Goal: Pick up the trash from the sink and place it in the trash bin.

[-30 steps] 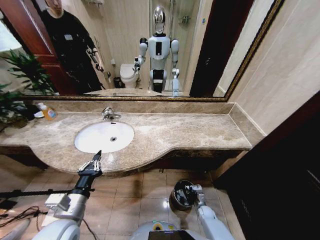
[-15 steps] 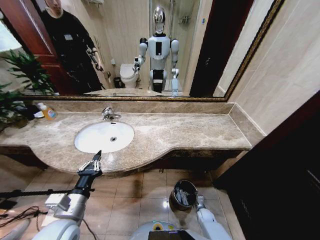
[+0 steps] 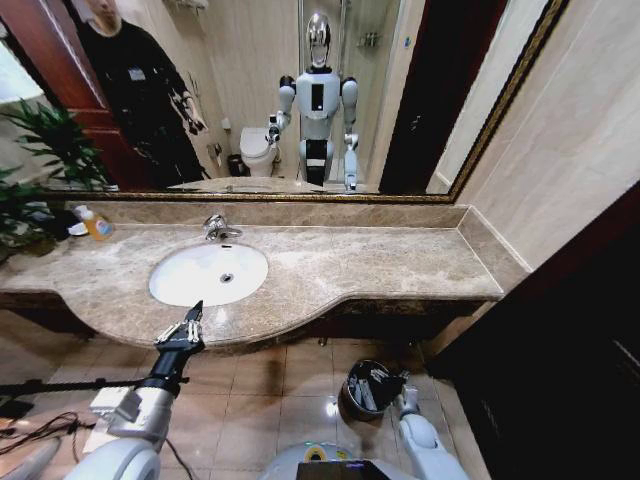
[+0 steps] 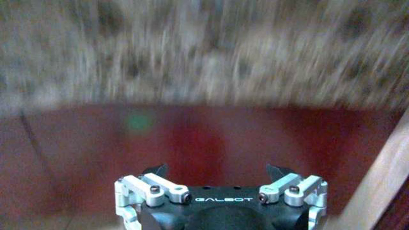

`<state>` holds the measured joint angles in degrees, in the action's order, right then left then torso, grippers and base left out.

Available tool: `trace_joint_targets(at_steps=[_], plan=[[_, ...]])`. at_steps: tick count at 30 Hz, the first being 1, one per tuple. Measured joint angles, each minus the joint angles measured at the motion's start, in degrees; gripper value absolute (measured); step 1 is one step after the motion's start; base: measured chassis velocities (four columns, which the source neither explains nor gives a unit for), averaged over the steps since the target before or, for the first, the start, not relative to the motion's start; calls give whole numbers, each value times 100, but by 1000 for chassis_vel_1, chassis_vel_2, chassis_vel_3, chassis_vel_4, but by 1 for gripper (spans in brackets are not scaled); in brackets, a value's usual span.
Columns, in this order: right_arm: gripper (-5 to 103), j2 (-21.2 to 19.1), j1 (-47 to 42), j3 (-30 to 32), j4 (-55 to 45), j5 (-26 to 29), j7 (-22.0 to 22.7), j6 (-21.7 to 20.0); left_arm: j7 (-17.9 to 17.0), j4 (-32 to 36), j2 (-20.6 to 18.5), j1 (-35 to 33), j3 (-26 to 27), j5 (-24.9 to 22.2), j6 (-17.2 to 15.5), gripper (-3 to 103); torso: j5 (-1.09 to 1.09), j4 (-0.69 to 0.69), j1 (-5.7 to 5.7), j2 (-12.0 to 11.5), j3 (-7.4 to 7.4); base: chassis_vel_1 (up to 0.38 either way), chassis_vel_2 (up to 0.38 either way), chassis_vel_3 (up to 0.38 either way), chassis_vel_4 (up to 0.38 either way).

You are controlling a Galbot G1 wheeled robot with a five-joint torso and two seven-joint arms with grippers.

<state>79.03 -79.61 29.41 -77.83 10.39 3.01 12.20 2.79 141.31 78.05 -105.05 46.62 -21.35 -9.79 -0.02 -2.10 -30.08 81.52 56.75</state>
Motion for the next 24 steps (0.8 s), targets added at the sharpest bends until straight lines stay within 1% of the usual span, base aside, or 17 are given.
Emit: trace_joint_targets(at_steps=[1, 2, 3, 4, 5, 6, 7, 10, 11, 14, 15, 17, 19, 20, 22, 23, 24], plan=[[100, -42, -118, 28, -316, 6, 76, -55, 0, 0, 0, 0, 0, 0, 0, 0, 2, -1, 0, 0, 0, 0, 0, 0, 0], [100, -42, -118, 28, -316, 6, 76, -55, 0, 0, 0, 0, 0, 0, 0, 0, 2, -1, 0, 0, 0, 0, 0, 0, 0], [100, -80, -226, 48, -604, 32, 133, -154, -1, 0, 0, 0, 0, 0, 0, 0, 4, -1, 0, 0, 0, 0, 0, 0, 0], [100, -151, -410, 88, -1129, 108, 233, -341, 0, 0, 0, 0, 0, 0, 0, 0, 1, -1, 0, 0, 0, 0, 0, 0, 0], [100, -192, -513, 107, -1403, 142, 287, -416, 0, 0, 0, 0, 0, 0, 0, 0, -1, -1, 0, 0, 0, 0, 0, 0, 0], [100, -192, -513, 107, -1403, 142, 287, -416, 0, 0, 0, 0, 0, 0, 0, 0, -1, -1, 0, 0, 0, 0, 0, 0, 0], [100, -233, -662, 136, -1750, 179, 342, -502, 0, 0, 0, 0, 0, 0, 0, 0, 2, -1, 0, 0, 0, 0, 0, 0, 0], [100, -287, -994, 199, -2543, 348, 390, -701, 0, 0, 0, 0, 0, 0, 0, 0, 2, -1, 0, 0, 0, 0, 0, 0, 0], [100, -287, -994, 199, -2543, 348, 390, -701, 0, 0, 0, 0, 0, 0, 0, 0, 2, -1, 0, 0, 0, 0, 0, 0, 0], [100, -317, -1240, 220, -3347, 408, 542, -1003, 0, 0, 0, 0, 0, 0, 0, 0, 1, 0, 0, 0, 0, 0, 0, 0, 0], [100, -317, -1240, 220, -3347, 408, 542, -1003, 0, 0, 0, 0, 0, 0, 0, 0, 1, 0, 0, 0, 0, 0, 0, 0, 0], [100, -330, -1276, 229, -3916, 412, 720, -1254, 0, 0, 0, 0, 0, 0, 0, 0, 2, -1, 0, 0, 0, 0, 0, 0, 0], [100, -358, -1257, 229, -4259, 423, 820, -1377, 0, 0, 0, 0, 0, 0, 0, 0, 2, -1, 0, 0, 0, 0, 0, 0, 0], [100, -358, -1257, 229, -4259, 423, 820, -1377, 0, 0, 0, 0, 0, 0, 0, 0, 2, -1, 0, 0, 0, 0, 0, 0, 0], [100, -440, -1188, 202, -4689, 492, 1028, -1573, 0, 0, 0, 0, 0, 0, 0, 0, 2, -1, 0, 0, 0, 0, 0, 0, 0], [100, -440, -1188, 202, -4689, 492, 1028, -1573, 0, 0, 0, 0, 0, 0, 0, 0, 2, -1, 0, 0, 0, 0, 0, 0, 0], [100, -509, -1122, 181, -4966, 567, 1185, -1709, 0, 0, 0, 0, 0, 0, 0, 0, 2, -1, -1, 0, 0, 0, 0, 0, 0]])
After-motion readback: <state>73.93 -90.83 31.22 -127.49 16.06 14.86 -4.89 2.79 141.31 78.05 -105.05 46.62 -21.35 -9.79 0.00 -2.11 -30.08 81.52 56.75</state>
